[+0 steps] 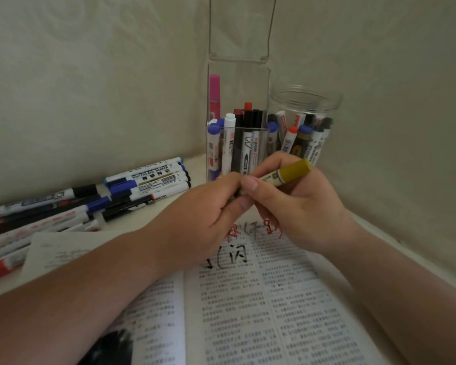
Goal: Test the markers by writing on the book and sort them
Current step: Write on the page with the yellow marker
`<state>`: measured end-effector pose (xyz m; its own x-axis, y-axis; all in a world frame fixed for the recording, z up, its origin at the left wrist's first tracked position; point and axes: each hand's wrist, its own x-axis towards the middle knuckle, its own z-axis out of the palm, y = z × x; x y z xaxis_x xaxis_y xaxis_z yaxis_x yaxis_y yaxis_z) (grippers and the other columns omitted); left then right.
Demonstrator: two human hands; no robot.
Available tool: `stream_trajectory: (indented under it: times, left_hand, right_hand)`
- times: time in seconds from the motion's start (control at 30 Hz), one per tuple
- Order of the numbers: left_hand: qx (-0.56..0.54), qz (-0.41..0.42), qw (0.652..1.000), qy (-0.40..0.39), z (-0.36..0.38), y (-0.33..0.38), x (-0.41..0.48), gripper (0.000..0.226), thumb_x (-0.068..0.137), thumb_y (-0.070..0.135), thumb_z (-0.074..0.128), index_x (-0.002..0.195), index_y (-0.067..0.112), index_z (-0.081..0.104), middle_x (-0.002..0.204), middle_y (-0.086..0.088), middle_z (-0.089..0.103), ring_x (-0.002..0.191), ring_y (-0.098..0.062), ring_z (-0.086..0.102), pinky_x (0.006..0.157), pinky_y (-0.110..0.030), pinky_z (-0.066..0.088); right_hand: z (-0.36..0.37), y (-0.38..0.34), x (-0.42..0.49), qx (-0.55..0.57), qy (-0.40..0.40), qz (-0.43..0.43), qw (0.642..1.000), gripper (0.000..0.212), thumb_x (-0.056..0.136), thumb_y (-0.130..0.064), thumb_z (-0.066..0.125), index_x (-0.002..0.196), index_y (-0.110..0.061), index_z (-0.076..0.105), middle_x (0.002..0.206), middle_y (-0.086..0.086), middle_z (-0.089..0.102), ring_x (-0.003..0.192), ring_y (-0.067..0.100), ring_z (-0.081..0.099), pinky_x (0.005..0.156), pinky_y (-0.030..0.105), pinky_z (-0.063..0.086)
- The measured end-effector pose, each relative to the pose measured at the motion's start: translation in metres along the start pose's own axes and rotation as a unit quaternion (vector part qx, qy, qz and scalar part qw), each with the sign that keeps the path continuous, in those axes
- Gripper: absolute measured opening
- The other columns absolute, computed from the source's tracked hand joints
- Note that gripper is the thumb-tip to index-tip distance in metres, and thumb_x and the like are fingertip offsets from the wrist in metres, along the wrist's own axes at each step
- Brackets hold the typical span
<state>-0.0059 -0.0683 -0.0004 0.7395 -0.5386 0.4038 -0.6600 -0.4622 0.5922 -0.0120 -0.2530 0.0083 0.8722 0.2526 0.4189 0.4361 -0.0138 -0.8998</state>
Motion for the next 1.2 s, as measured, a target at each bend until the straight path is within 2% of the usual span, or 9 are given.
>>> stream_trajectory:
  times: [0.17,0.27,0.4,0.5,0.63,0.73,0.87,0.97,1.2]
  left_hand:
    - [0.017,0.020,0.999,0.032,0.001,-0.001,0.000,0.028,0.101,0.057,0.039,0.122,0.044,0.052,0.063,0.015,0.056,0.052,-0.011,0.055,0.048,-0.015,0.038]
    - [-0.056,-0.003,0.998,0.013,0.001,-0.002,-0.003,0.037,0.095,0.065,0.035,0.120,0.041,0.049,0.068,0.016,0.055,0.055,-0.006,0.052,0.052,-0.015,0.039]
    - [-0.147,-0.046,0.988,0.008,-0.001,-0.005,-0.008,0.034,0.099,0.057,0.026,0.124,0.040,0.043,0.088,0.003,0.058,0.076,-0.012,0.054,0.069,-0.029,0.044]
    - [-0.169,-0.059,0.983,0.027,-0.003,-0.006,-0.007,0.029,0.097,0.026,0.033,0.120,0.040,0.044,0.094,0.006,0.060,0.082,-0.014,0.054,0.070,-0.029,0.044]
    - [-0.129,-0.058,0.990,0.017,-0.001,-0.006,-0.008,0.037,0.100,0.007,0.041,0.120,0.038,0.044,0.097,0.013,0.058,0.075,-0.018,0.058,0.062,-0.039,0.051]
    - [-0.098,-0.050,0.994,0.017,0.002,-0.008,-0.007,0.037,0.103,0.012,0.045,0.132,0.035,0.040,0.103,0.015,0.059,0.090,-0.011,0.063,0.073,-0.035,0.055]
    - [-0.086,-0.049,0.995,0.023,0.006,-0.012,-0.004,0.041,0.103,0.025,0.050,0.138,0.039,0.036,0.109,0.013,0.061,0.099,-0.010,0.065,0.082,-0.039,0.058]
    - [-0.104,-0.051,0.993,0.026,0.007,-0.013,-0.004,0.039,0.100,0.031,0.053,0.133,0.047,0.037,0.107,0.011,0.062,0.096,-0.014,0.067,0.084,-0.043,0.058]
    - [-0.121,-0.069,0.989,0.041,0.009,-0.013,-0.004,0.042,0.096,0.031,0.064,0.131,0.043,0.045,0.120,0.018,0.064,0.108,-0.001,0.064,0.093,-0.031,0.056]
  right_hand:
    - [0.002,-0.009,-0.002,0.056,0.021,0.000,0.998,0.018,0.089,-0.016,0.066,0.085,-0.003,0.055,0.055,0.000,0.058,0.042,0.009,0.049,0.042,0.018,0.039]
    - [-0.001,-0.018,-0.003,-0.008,0.065,-0.013,0.998,0.016,0.093,-0.014,0.068,0.081,-0.009,0.059,0.056,0.014,0.055,0.046,0.015,0.051,0.046,0.024,0.045]
    - [-0.021,-0.033,0.001,0.066,0.198,0.011,0.978,0.027,0.092,-0.005,0.066,0.073,-0.010,0.047,0.051,-0.002,0.053,0.039,0.006,0.050,0.039,0.017,0.040]
    - [-0.038,-0.038,0.002,0.009,0.083,0.073,0.994,0.026,0.080,-0.022,0.072,0.076,-0.002,0.055,0.056,0.013,0.058,0.040,0.018,0.047,0.038,0.020,0.034]
    - [-0.044,-0.022,-0.015,-0.017,-0.077,0.196,0.977,0.041,0.069,-0.030,0.085,0.094,0.000,0.074,0.084,0.029,0.071,0.064,0.031,0.067,0.043,0.028,0.050]
    - [-0.042,-0.003,-0.025,-0.010,-0.056,0.202,0.978,0.039,0.055,-0.027,0.095,0.082,-0.010,0.073,0.073,0.025,0.063,0.054,0.023,0.058,0.045,0.027,0.048]
    - [-0.036,0.004,-0.026,-0.049,-0.026,0.183,0.982,0.012,0.067,-0.010,0.078,0.073,-0.012,0.067,0.056,0.005,0.053,0.046,0.012,0.045,0.042,0.020,0.035]
    - [-0.029,0.005,-0.029,-0.091,-0.015,0.176,0.980,0.017,0.076,-0.009,0.083,0.077,-0.006,0.066,0.054,-0.001,0.057,0.045,0.008,0.050,0.044,0.019,0.040]
    - [-0.025,0.009,-0.027,-0.178,0.025,0.141,0.974,0.028,0.083,-0.025,0.083,0.072,-0.007,0.065,0.063,0.018,0.064,0.052,0.020,0.056,0.054,0.036,0.047]
